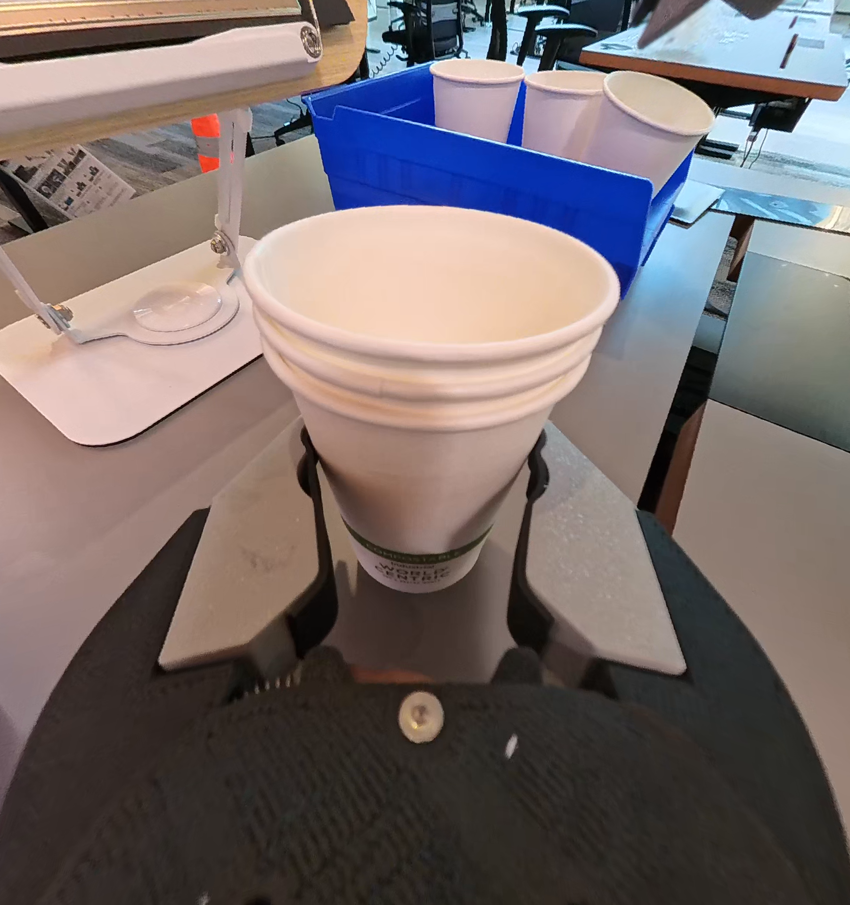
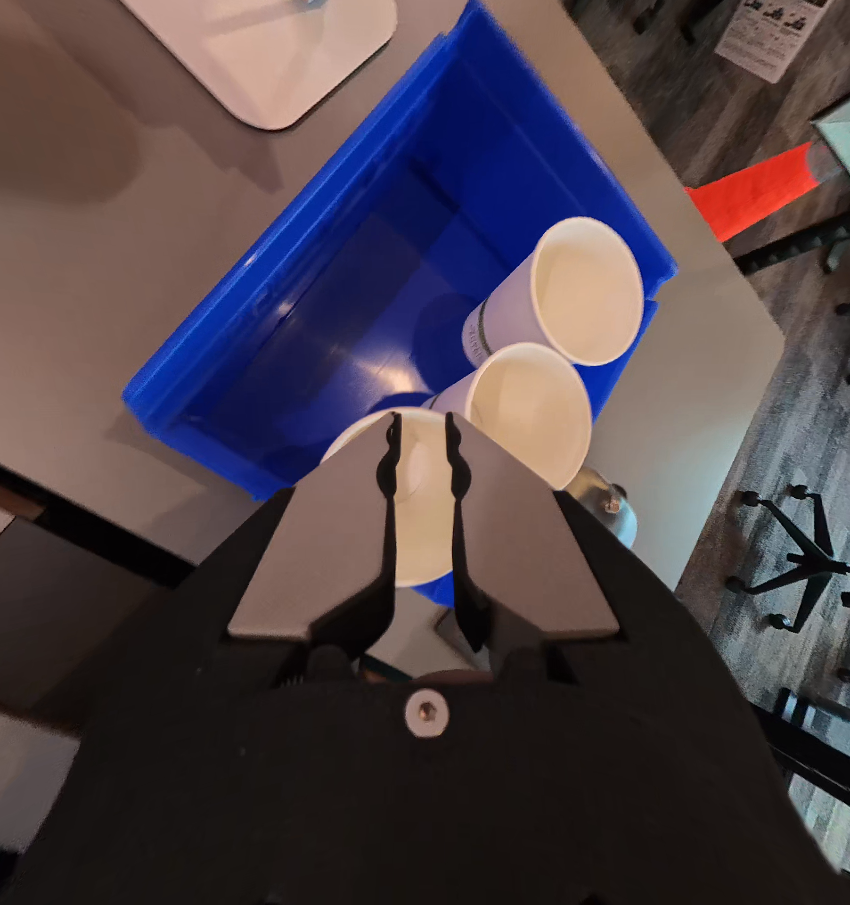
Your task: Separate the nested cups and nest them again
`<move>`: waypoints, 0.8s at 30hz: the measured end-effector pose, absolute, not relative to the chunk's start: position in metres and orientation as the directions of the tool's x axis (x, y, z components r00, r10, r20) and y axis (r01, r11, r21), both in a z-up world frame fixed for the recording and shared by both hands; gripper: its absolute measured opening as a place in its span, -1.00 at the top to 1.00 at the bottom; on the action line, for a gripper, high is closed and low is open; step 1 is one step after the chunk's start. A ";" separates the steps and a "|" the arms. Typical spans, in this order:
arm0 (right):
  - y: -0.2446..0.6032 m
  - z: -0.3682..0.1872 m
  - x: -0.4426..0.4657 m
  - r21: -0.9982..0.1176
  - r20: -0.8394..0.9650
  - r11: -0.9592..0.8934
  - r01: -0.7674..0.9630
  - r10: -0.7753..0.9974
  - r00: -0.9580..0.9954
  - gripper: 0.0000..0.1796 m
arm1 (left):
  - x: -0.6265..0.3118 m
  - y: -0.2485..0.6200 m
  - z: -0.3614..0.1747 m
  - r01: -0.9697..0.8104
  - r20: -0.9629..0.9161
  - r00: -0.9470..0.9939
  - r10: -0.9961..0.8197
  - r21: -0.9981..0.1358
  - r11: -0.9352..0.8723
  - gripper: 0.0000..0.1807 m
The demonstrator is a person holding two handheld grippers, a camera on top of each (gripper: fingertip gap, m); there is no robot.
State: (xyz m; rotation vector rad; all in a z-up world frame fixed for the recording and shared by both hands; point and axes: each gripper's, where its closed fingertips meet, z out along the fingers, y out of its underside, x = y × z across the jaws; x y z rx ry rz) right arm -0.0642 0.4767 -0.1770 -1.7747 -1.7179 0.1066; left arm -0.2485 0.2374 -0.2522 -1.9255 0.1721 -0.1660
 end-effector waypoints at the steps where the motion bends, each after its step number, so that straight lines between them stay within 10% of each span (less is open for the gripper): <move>1: 0.483 -0.175 -0.069 -0.507 0.388 0.068 0.859 0.908 0.157 0.84 | -0.248 0.237 -0.253 -0.041 0.032 0.979 -0.201 -0.935 -0.352 0.04; 18: 0.581 -0.232 -0.133 -0.259 0.399 -0.154 0.954 0.882 0.250 0.73 | -0.253 0.238 -0.257 -0.044 0.028 0.982 -0.188 -0.927 -0.372 0.04; 24: 0.586 -0.239 -0.144 -0.278 0.369 -0.113 0.954 0.904 0.214 1.00 | -0.256 0.238 -0.256 -0.039 0.031 0.983 -0.182 -0.929 -0.368 0.05</move>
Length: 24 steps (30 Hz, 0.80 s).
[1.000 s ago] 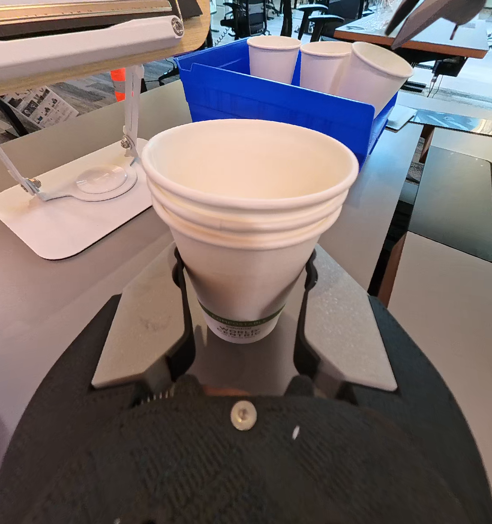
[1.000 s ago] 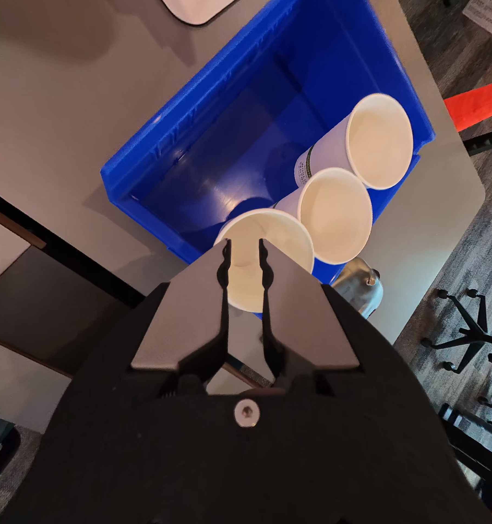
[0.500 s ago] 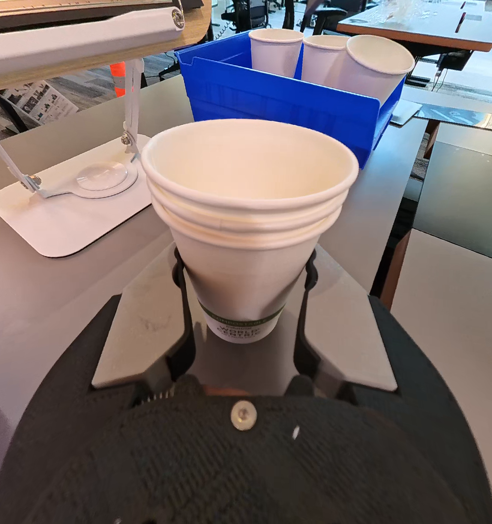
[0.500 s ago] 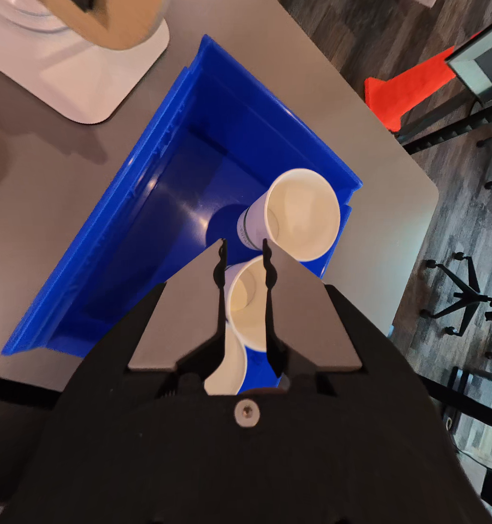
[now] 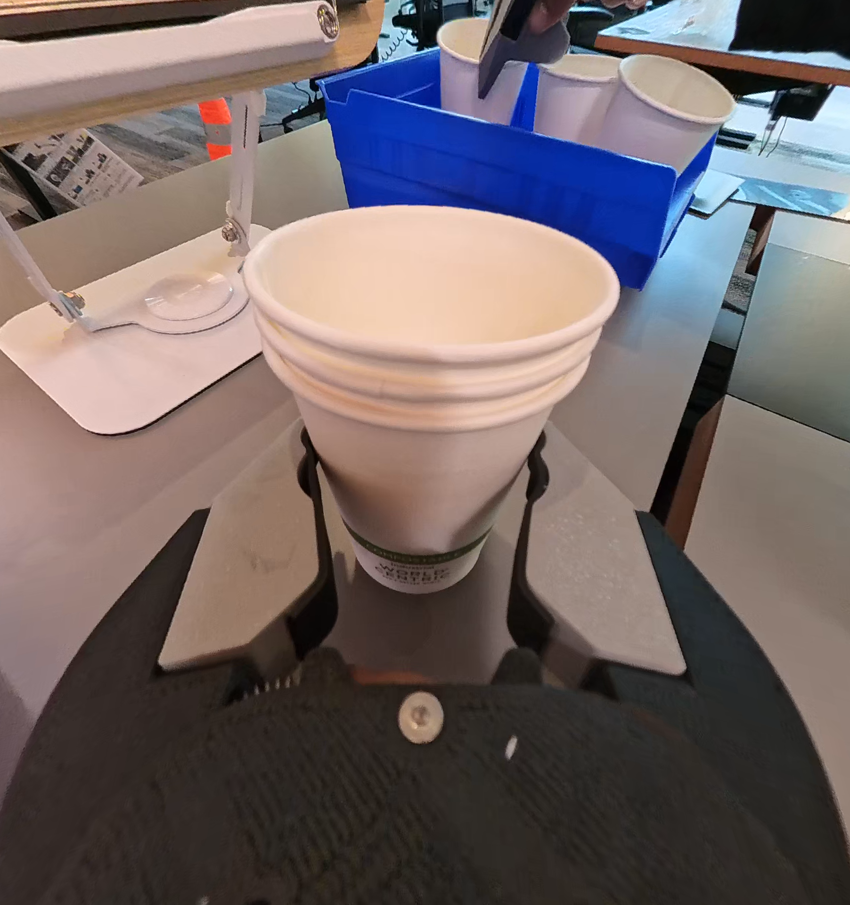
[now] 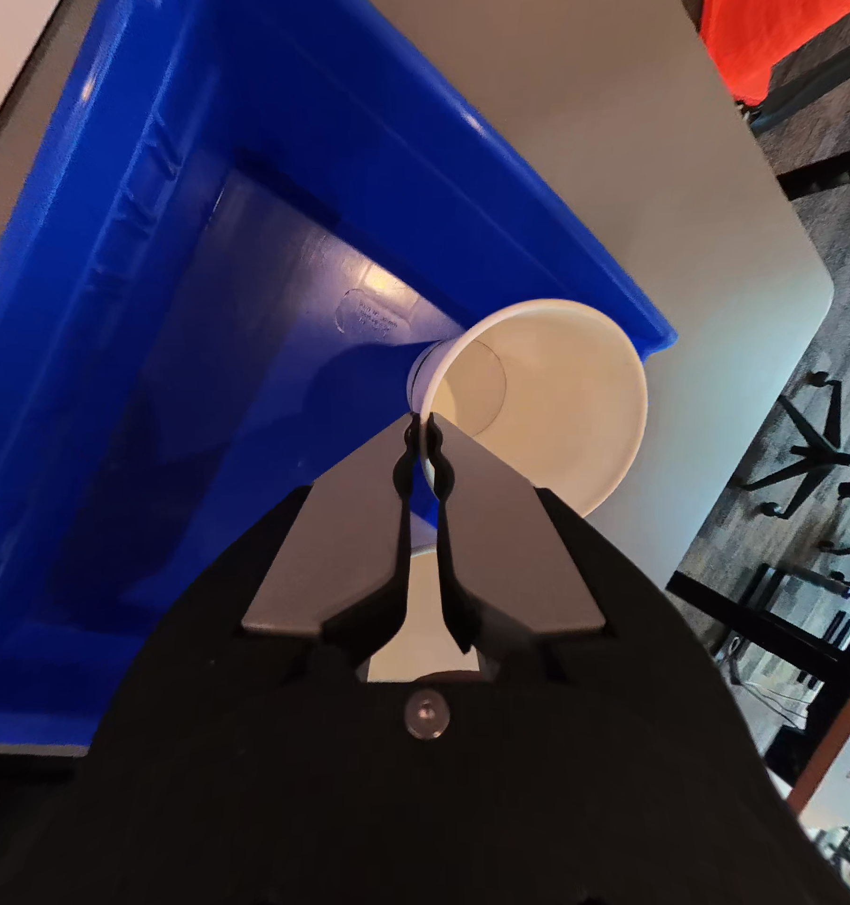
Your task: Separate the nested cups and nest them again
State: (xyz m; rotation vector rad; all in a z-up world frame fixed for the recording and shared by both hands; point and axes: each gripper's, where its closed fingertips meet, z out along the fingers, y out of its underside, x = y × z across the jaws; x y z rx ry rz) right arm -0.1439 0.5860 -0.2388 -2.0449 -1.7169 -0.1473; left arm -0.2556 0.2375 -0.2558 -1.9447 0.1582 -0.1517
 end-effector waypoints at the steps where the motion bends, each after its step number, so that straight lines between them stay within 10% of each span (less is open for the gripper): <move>1: 0.587 -0.238 -0.146 -0.284 0.372 -0.101 0.953 0.905 0.207 1.00 | -0.255 0.238 -0.256 -0.039 0.031 0.983 -0.183 -0.929 -0.367 0.05; 24: 0.531 -0.214 -0.092 -0.233 0.240 -0.200 0.952 0.937 0.256 0.71 | -0.253 0.238 -0.261 -0.034 0.041 0.981 -0.188 -0.924 -0.381 0.05</move>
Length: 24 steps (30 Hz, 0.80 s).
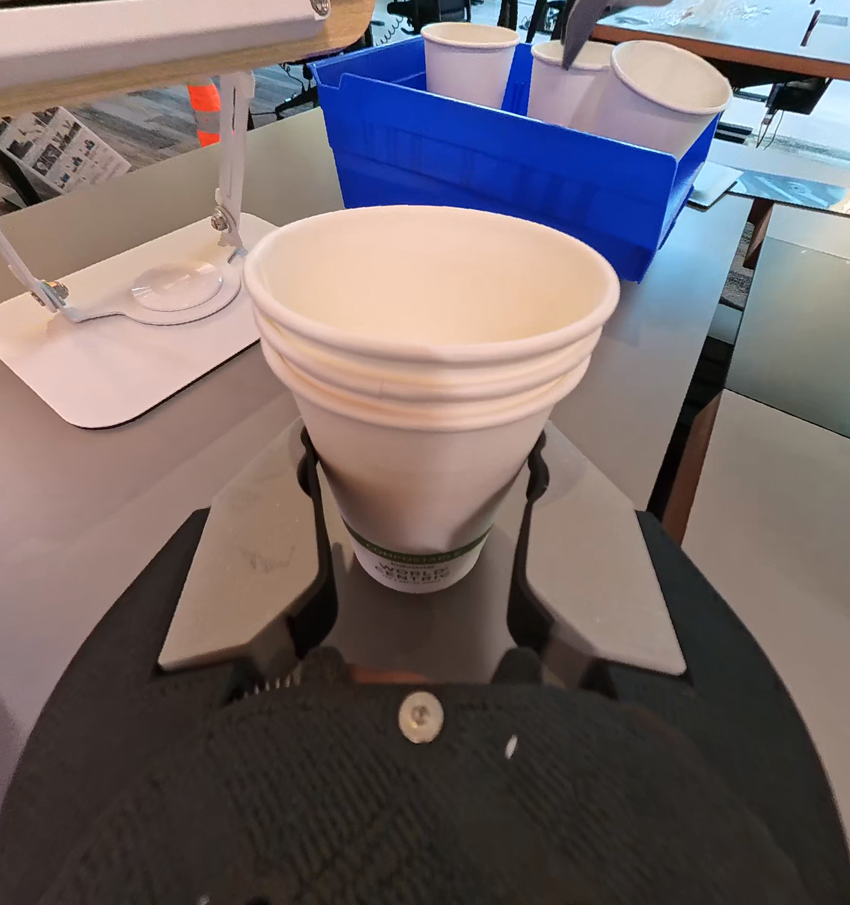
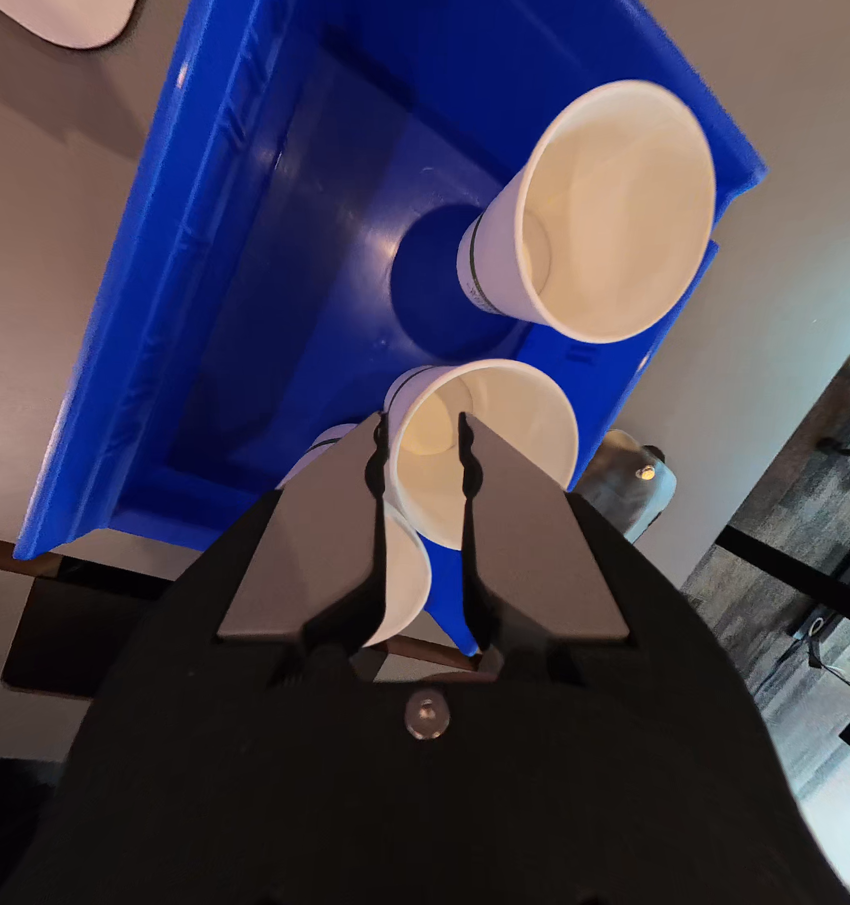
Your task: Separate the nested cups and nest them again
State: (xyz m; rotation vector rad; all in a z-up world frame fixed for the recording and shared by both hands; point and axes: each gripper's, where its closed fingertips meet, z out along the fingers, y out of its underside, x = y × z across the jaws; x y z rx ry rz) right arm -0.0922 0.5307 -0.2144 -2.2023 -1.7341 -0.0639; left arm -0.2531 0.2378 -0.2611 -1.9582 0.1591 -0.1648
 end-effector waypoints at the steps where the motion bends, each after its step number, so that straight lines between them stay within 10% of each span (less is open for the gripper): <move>1: 0.529 -0.218 -0.093 -0.228 0.226 -0.208 0.951 0.939 0.260 0.74 | -0.254 0.238 -0.260 -0.032 0.043 0.982 -0.186 -0.925 -0.379 0.05; 11: 0.548 -0.227 -0.100 -0.262 0.209 -0.238 0.935 0.932 0.295 1.00 | -0.255 0.237 -0.256 -0.018 0.056 0.981 -0.188 -0.930 -0.367 0.04; 24: 0.530 -0.210 -0.086 -0.327 0.224 -0.169 0.930 0.942 0.250 0.74 | -0.253 0.238 -0.261 -0.024 0.053 0.980 -0.191 -0.925 -0.380 0.04</move>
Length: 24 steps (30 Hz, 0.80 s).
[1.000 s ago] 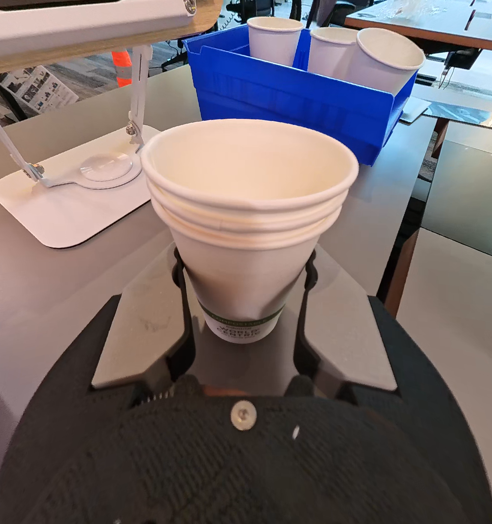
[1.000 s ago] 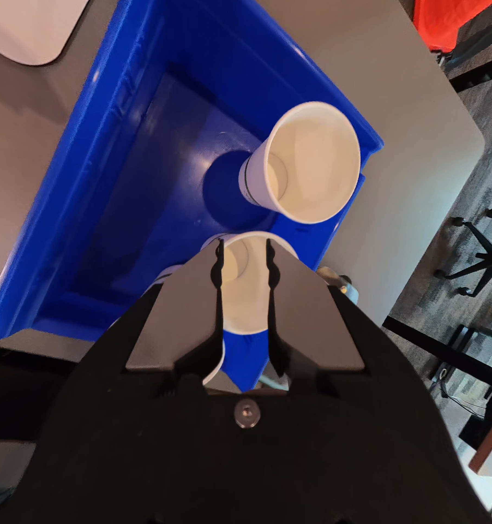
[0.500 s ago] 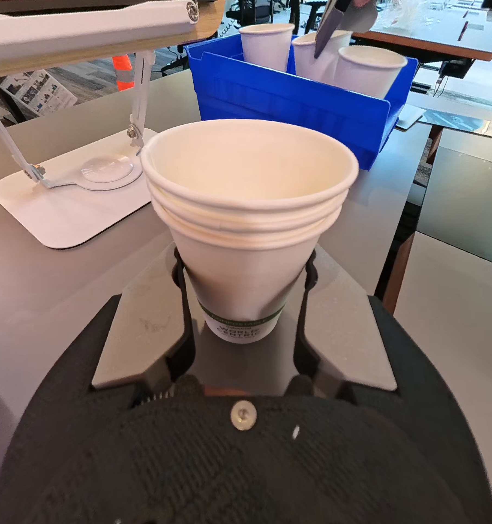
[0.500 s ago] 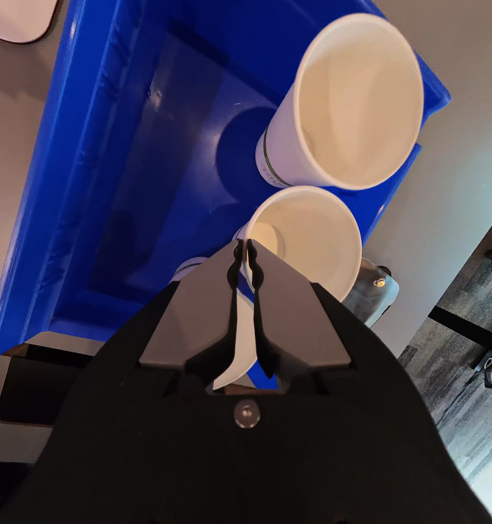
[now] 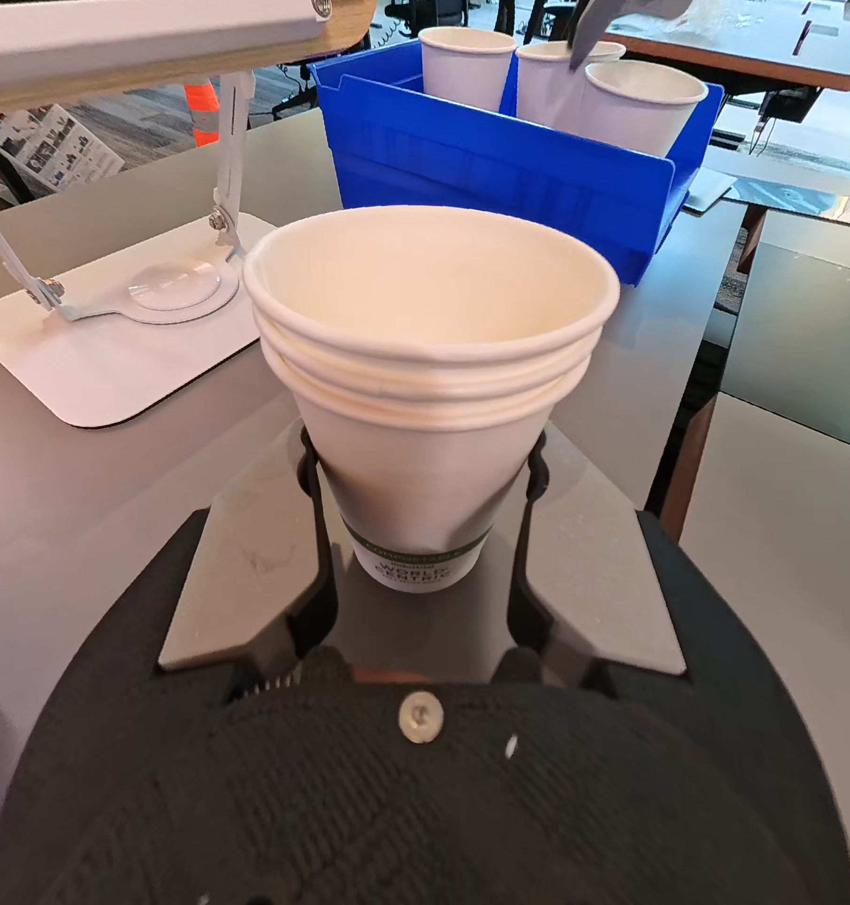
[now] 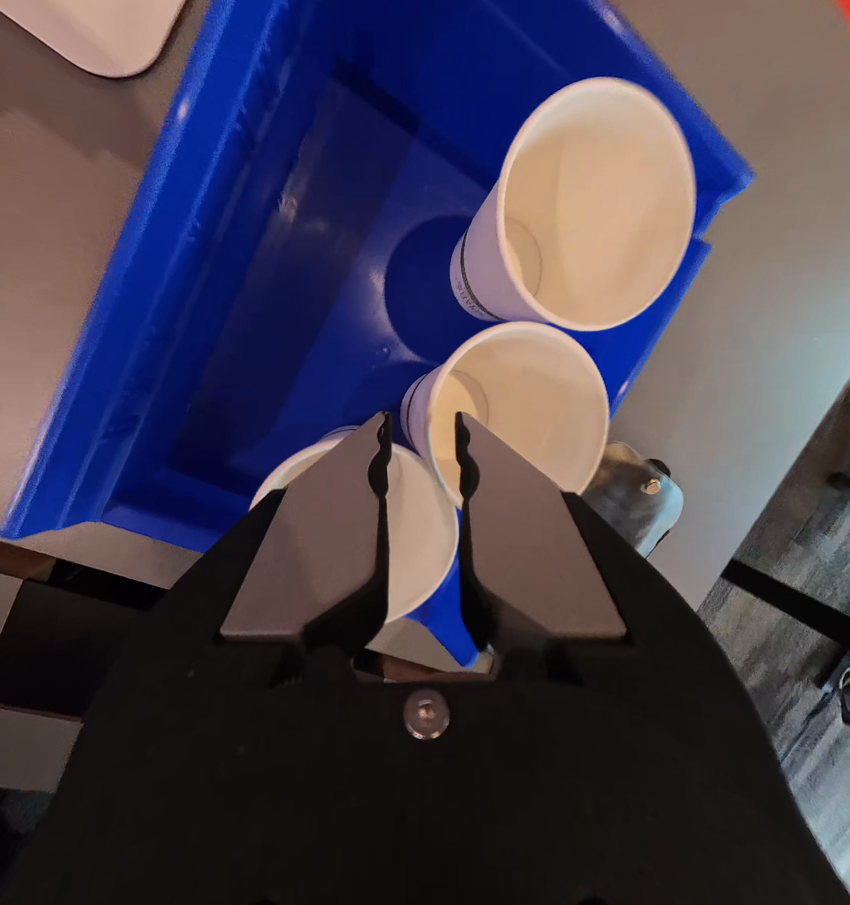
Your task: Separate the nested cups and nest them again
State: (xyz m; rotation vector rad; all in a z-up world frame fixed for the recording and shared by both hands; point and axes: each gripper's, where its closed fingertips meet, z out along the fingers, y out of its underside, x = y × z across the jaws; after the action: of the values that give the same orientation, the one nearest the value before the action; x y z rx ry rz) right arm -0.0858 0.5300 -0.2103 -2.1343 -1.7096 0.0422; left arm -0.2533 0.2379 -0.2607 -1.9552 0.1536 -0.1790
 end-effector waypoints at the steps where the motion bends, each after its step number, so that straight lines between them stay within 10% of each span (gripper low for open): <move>1: 0.528 -0.203 -0.084 -0.354 0.231 -0.152 0.923 0.942 0.244 0.75 | -0.254 0.238 -0.261 -0.023 0.054 0.980 -0.190 -0.925 -0.380 0.04; 7: 0.478 -0.182 -0.065 -0.446 0.159 -0.030 0.895 0.981 0.113 0.78 | -0.253 0.238 -0.259 -0.020 0.056 0.980 -0.191 -0.927 -0.374 0.05; 24: 0.454 -0.230 -0.041 -0.258 0.216 0.122 0.958 0.974 -0.065 1.00 | -0.257 0.238 -0.262 -0.020 0.054 0.982 -0.182 -0.924 -0.383 0.04</move>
State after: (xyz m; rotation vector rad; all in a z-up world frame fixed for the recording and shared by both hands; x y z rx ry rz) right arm -0.0406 0.4536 -0.2302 -1.8825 -2.0733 0.0662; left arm -0.2568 0.2377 -0.2620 -1.9588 0.1438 -0.1729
